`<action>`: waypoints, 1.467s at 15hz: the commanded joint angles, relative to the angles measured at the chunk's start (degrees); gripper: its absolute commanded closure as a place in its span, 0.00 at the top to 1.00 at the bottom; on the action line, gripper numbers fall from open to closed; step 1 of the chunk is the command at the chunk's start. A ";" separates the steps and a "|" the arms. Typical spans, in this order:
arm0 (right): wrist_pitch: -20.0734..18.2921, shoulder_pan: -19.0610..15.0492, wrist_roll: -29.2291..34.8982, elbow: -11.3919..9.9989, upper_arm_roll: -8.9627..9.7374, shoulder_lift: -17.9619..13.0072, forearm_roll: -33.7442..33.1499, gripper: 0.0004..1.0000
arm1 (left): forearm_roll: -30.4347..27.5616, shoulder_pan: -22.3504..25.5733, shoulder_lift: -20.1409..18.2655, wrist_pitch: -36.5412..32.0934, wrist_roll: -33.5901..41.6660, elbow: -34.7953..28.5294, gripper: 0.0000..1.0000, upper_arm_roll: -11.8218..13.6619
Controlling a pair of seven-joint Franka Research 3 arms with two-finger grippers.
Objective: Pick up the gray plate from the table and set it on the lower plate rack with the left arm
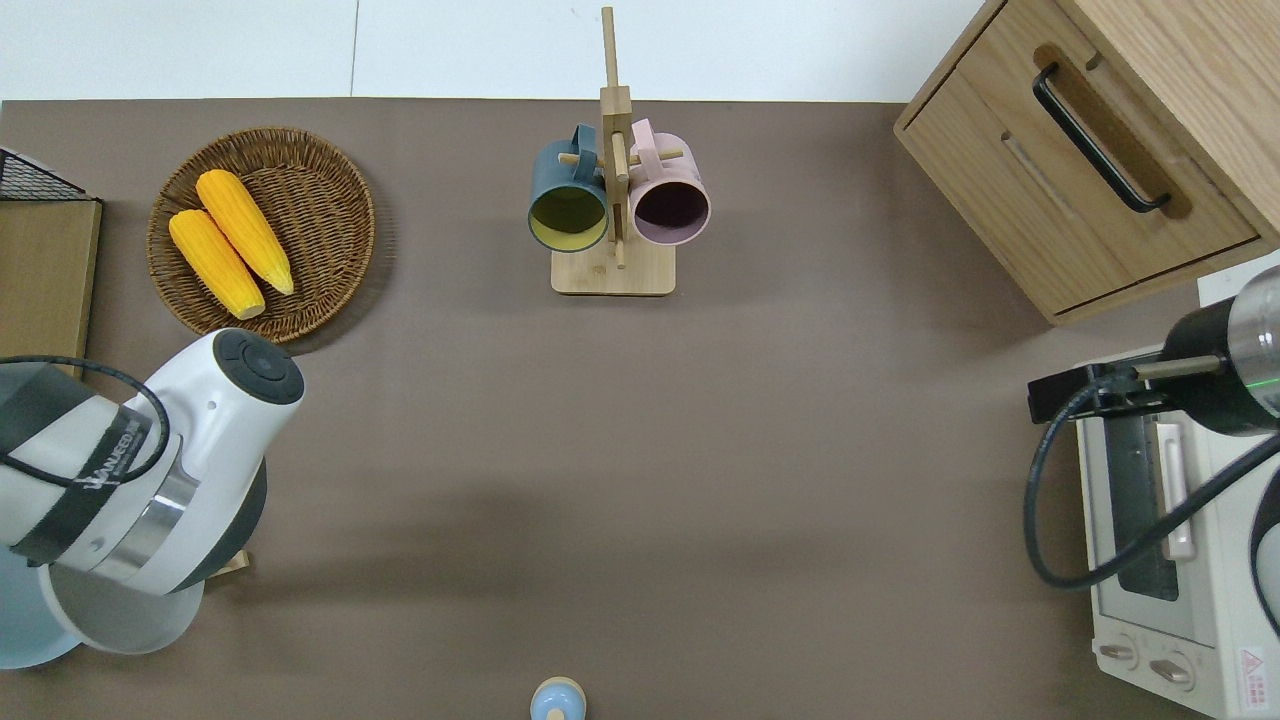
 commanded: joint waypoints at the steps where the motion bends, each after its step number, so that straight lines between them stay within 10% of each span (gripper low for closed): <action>1: -0.83 -0.41 -0.08 0.35 0.38 -0.14 0.43 0.99 | 1.56 -1.33 2.09 -0.18 -3.26 -0.47 0.00 0.31; 12: -0.83 -0.41 0.01 0.35 0.29 -0.14 0.43 0.99 | 1.56 -1.25 4.73 0.79 -3.35 0.41 0.05 0.31; 17: -0.83 -0.41 0.01 0.35 0.29 -0.14 0.43 0.99 | 1.56 -1.16 5.17 0.70 -2.65 0.59 0.52 0.31; 20: -0.83 -0.41 -0.08 0.35 0.38 -0.14 0.43 0.99 | 1.48 -1.25 4.99 0.52 -2.30 1.20 1.00 0.40; 22: -0.83 -0.41 0.01 0.35 0.29 -0.14 0.43 0.99 | 0.69 -1.25 4.82 0.52 -2.30 3.12 1.00 0.31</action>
